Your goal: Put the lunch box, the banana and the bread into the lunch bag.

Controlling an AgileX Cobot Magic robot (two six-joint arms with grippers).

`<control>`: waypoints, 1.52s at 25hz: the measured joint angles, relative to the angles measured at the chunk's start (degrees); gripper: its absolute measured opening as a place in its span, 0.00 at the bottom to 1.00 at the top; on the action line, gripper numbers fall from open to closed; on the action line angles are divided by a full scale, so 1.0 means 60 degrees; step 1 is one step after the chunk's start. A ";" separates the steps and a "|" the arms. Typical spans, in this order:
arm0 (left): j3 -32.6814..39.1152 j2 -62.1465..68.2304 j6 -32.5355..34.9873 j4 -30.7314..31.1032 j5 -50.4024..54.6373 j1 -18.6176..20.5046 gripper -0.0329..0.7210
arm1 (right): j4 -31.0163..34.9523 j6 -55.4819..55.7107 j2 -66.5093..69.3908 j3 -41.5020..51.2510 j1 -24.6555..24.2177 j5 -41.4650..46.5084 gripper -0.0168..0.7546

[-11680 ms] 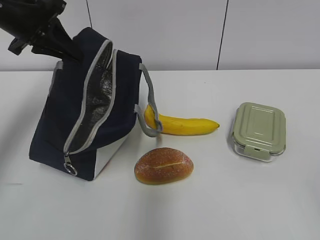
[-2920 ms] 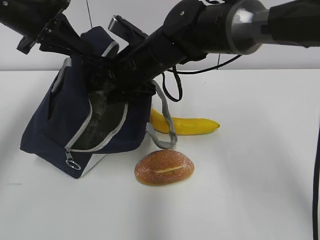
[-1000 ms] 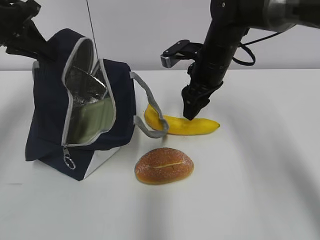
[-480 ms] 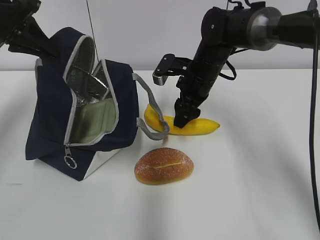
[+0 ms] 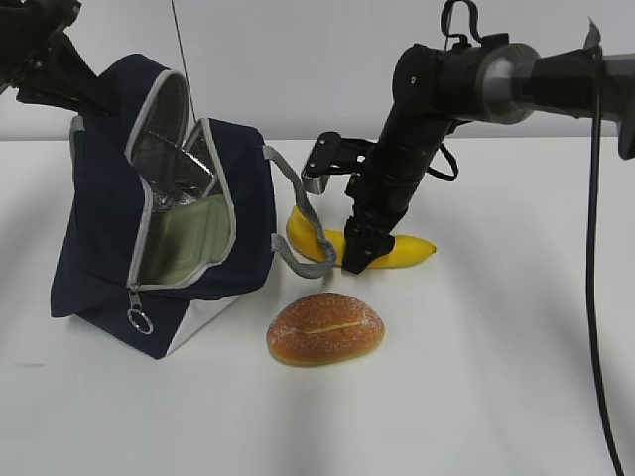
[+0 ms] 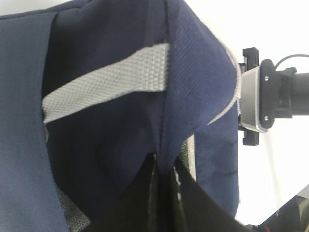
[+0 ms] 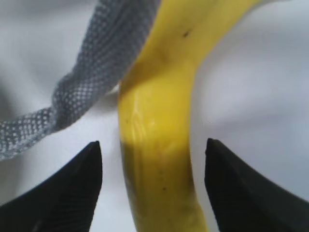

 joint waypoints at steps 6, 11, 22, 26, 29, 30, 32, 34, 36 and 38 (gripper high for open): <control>0.0000 0.0000 0.0014 -0.0015 0.0000 0.0000 0.02 | 0.0000 -0.0119 0.0136 0.0000 0.0000 -0.0072 0.58; 0.0000 0.0000 0.0035 -0.0015 0.0000 0.0000 0.02 | 0.0000 -0.0180 0.0136 0.0000 0.0000 -0.0126 0.45; 0.0000 0.0000 0.0035 -0.0015 0.0000 0.0000 0.02 | -0.1186 0.0830 -0.0305 0.0000 -0.0168 0.0266 0.45; 0.0000 0.0000 0.0035 -0.0015 0.0000 0.0000 0.02 | -0.1561 0.1480 -0.0863 0.0000 -0.0642 0.0410 0.45; 0.0000 0.0000 0.0035 -0.0015 0.0000 0.0000 0.02 | -0.1640 0.2010 -0.1360 0.0000 -0.0960 0.0457 0.45; 0.0000 0.0000 0.0035 -0.0015 0.0000 0.0000 0.02 | -0.1640 0.2195 -0.1582 0.0000 -0.1001 0.0528 0.45; 0.0000 0.0000 0.0035 -0.0038 0.0000 0.0000 0.02 | -0.1551 0.2563 -0.2040 0.0000 -0.1020 0.0619 0.45; 0.0000 0.0000 0.0035 -0.0038 0.0000 0.0000 0.02 | -0.1027 0.2840 -0.2570 0.0000 -0.1020 0.0707 0.45; 0.0000 0.0000 0.0035 -0.0061 0.0000 0.0000 0.02 | -0.0238 0.3173 -0.3052 0.0000 -0.1002 0.0821 0.45; 0.0000 0.0000 0.0035 -0.0154 0.0000 0.0000 0.02 | 0.0734 0.3482 -0.3463 0.0000 -0.0983 0.0963 0.45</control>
